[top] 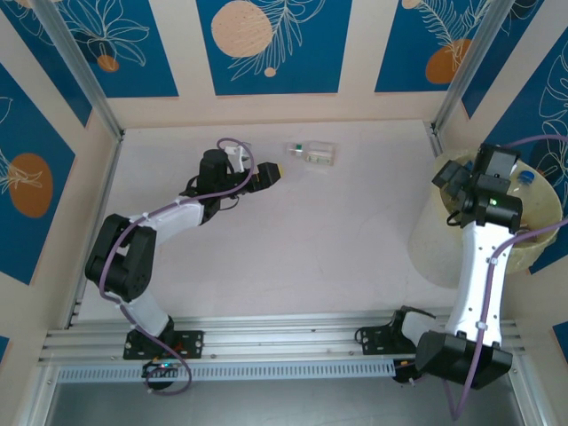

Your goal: Put the plastic bottles in the bin

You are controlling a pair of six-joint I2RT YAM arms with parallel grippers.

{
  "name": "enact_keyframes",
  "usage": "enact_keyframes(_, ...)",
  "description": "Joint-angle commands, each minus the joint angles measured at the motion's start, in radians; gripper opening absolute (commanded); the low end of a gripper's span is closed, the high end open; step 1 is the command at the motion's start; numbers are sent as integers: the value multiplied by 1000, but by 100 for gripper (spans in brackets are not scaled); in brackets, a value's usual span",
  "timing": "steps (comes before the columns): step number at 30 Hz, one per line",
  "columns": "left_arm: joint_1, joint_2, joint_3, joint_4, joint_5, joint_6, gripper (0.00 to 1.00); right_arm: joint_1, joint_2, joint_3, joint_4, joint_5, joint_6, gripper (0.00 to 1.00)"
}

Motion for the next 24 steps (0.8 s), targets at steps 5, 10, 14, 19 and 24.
enact_keyframes(5,-9,-13,22,-14,-19,25,100,-44,31,1,-134,140,12,100)
enact_keyframes(10,-9,-15,24,-16,-27,19,100,-1,-1,73,-101,37,10,100)
enact_keyframes(14,-10,-29,24,-55,-67,31,100,123,-13,193,-98,49,18,100)
enact_keyframes(19,-7,-50,5,-104,-171,23,100,400,27,246,19,61,-49,100)
enact_keyframes(24,10,-71,-1,-188,-280,-15,100,493,143,182,255,-235,-182,100)
